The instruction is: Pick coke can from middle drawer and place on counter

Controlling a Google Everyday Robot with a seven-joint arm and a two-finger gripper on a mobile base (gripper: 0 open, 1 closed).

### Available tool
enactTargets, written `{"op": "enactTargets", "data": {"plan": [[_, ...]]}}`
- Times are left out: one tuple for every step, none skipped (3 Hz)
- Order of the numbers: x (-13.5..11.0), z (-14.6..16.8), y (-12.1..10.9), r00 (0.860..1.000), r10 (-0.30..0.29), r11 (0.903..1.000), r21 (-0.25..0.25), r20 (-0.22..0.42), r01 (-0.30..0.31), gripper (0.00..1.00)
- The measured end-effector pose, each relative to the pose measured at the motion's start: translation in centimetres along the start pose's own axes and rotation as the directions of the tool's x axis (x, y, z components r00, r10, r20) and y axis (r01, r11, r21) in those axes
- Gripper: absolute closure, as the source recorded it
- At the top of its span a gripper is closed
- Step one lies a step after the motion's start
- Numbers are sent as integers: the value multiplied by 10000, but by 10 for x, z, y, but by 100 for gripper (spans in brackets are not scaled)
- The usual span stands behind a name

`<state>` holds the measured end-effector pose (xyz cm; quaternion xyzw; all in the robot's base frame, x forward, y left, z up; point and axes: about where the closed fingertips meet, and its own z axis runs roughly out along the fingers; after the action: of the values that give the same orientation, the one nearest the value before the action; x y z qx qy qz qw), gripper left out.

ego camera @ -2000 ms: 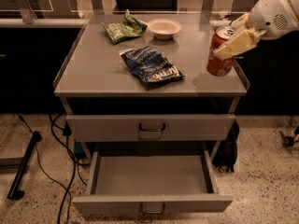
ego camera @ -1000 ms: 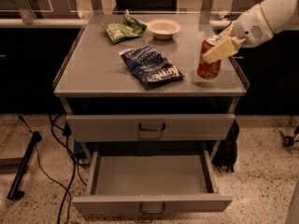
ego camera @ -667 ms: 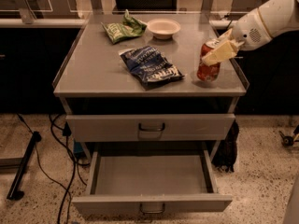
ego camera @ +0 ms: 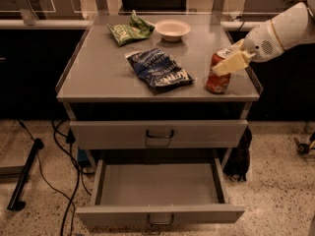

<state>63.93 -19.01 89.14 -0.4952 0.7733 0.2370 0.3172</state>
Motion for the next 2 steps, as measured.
{"op": "enactTargets", "data": {"plan": [[3,5,2,9994,-204,9998,-43,281,206,100],[3,7,3,9989,-281,9996,-83,367,285,100]]}}
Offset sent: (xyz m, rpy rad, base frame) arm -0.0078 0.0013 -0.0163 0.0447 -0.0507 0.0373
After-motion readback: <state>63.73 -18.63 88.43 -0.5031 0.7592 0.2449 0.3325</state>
